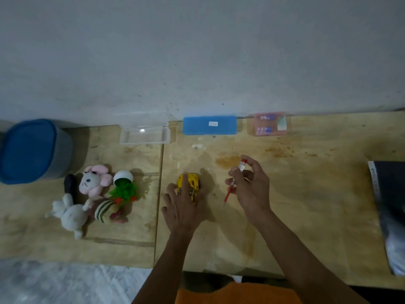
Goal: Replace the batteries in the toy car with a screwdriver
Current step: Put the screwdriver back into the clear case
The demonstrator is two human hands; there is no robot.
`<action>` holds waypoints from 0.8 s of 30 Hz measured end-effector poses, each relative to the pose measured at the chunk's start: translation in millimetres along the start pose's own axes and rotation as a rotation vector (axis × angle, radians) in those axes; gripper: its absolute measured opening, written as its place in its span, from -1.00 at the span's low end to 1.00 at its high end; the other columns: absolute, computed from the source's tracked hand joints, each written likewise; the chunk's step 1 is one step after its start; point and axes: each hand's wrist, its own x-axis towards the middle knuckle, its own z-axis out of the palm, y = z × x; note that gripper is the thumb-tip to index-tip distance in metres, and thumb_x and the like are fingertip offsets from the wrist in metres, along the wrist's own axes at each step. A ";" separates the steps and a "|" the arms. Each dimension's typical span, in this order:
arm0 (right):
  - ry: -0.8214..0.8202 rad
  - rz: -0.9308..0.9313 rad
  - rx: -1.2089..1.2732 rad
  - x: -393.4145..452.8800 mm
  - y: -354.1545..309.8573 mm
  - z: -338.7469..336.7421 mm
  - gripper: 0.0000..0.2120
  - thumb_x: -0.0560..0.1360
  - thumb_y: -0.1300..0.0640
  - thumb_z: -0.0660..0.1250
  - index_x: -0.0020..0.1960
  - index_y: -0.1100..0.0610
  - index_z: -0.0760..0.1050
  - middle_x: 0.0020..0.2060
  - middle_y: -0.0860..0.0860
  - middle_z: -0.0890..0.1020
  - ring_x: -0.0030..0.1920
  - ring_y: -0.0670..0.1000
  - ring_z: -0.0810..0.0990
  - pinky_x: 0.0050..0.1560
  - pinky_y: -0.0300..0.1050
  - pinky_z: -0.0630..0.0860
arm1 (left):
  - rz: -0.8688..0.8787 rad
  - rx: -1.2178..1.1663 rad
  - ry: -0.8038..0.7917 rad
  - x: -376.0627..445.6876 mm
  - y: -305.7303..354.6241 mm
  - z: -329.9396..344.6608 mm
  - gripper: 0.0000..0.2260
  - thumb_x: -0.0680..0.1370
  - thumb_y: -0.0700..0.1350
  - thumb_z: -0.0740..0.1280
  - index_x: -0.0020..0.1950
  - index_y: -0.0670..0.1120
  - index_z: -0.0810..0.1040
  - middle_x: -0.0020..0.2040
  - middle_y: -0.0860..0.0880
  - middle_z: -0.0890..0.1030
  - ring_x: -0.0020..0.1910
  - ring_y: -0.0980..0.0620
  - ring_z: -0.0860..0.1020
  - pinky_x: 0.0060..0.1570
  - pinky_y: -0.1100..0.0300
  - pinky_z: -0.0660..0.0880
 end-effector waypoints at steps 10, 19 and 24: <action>-0.006 -0.034 0.053 -10.5 -1.7 131.0 -0.75 0.58 0.16 0.37 0.22 -0.05 0.51 -0.12 0.11 0.72 -0.24 0.07 0.72 -0.16 0.02 0.65 | 0.191 -0.376 0.153 63.0 -103.1 -54.4 -0.45 0.62 0.15 0.26 0.56 -0.02 0.27 0.35 -0.23 0.42 0.27 -0.21 0.48 0.08 -0.09 0.56; 0.028 -0.153 0.050 -25.7 -19.3 226.0 -0.76 0.54 0.11 0.42 0.17 -0.02 0.49 -0.14 0.01 0.73 -0.18 0.08 0.73 -0.03 0.14 0.68 | 0.218 -0.466 0.164 128.7 -161.5 -112.3 -0.57 0.60 0.05 0.35 0.43 -0.08 0.44 0.27 -0.20 0.46 -0.01 -0.13 0.59 -0.05 0.01 0.60; 0.013 -0.401 -0.194 -7.1 -30.7 249.3 -0.82 0.52 0.06 0.45 0.06 -0.14 0.52 -0.15 -0.09 0.67 -0.15 -0.11 0.67 -0.01 -0.13 0.65 | 0.201 -0.448 0.147 165.0 -154.7 -120.0 -0.56 0.59 0.04 0.38 0.41 -0.08 0.47 0.25 -0.18 0.52 0.16 -0.17 0.55 0.09 -0.09 0.58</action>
